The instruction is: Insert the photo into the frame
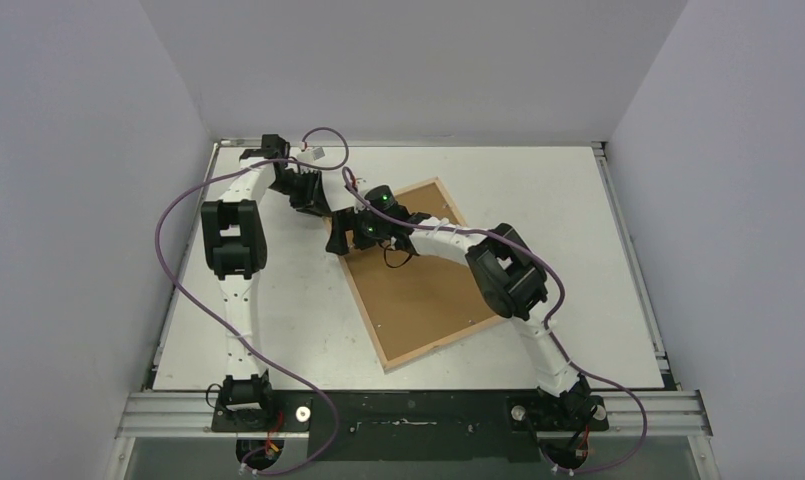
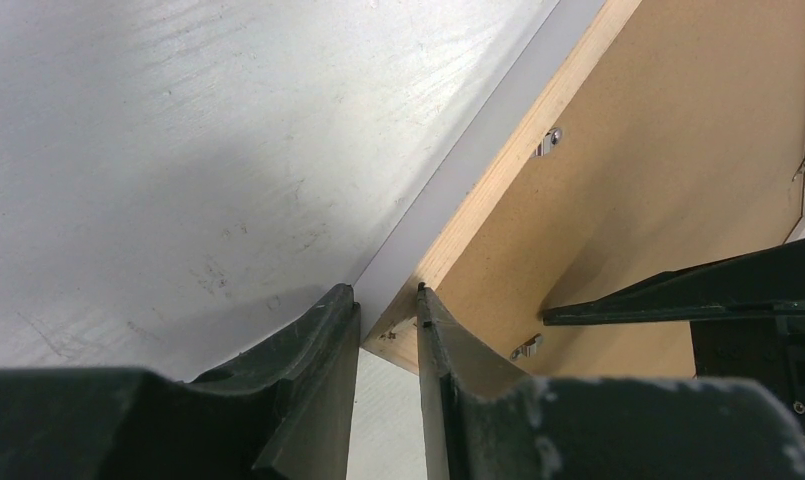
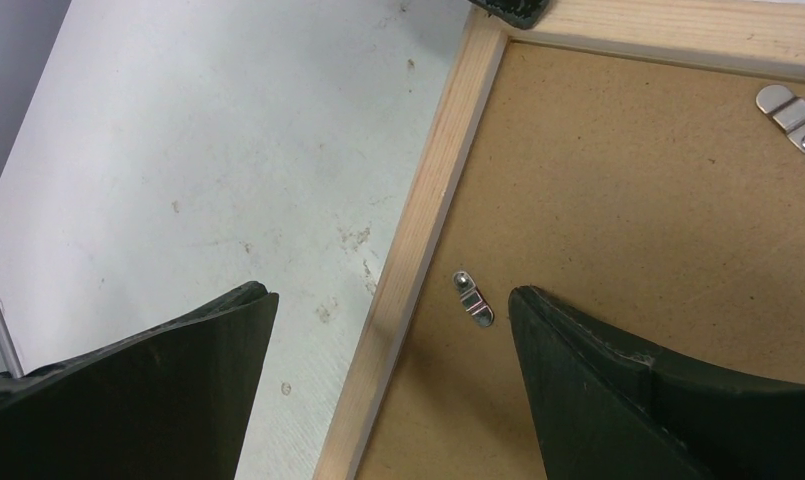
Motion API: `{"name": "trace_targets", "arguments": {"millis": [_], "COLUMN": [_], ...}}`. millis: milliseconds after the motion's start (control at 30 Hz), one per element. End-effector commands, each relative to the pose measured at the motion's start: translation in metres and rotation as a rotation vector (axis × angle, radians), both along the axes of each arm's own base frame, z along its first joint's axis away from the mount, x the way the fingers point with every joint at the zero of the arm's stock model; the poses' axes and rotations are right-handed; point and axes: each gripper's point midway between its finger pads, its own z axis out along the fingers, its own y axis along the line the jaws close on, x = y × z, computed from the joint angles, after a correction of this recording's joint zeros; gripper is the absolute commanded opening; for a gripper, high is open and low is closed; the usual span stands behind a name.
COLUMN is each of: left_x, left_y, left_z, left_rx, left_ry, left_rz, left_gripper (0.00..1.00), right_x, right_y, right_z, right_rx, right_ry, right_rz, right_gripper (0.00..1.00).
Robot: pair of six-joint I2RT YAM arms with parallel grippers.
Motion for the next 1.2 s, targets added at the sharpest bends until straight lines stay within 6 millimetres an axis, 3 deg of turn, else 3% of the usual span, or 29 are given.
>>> {"name": "trace_targets", "arguments": {"millis": [0,300,933,1167], "left_x": [-0.013,-0.012,-0.010,-0.011], "left_y": [-0.003,-0.002,-0.001,-0.001], "left_z": [-0.001,0.000,0.004,0.004], "left_rx": [0.042,0.045,0.050,0.048], "left_ry": [0.021,0.017,0.006,0.007], "left_rz": [-0.025,-0.021,-0.014,-0.013], "left_gripper": [0.24,0.24,0.23,0.23], "right_x": [-0.001,-0.015,-0.041,-0.032], "right_y": [0.015,0.017,0.021,0.026], "right_z": [0.017,0.010,0.013,0.015], "right_rx": [0.054,0.055,0.082,0.077], "right_ry": [-0.035,-0.007,0.041,0.022], "right_rz": [0.029,0.043,0.066,0.079], "right_gripper": [0.90,0.90,0.90,0.90]}}
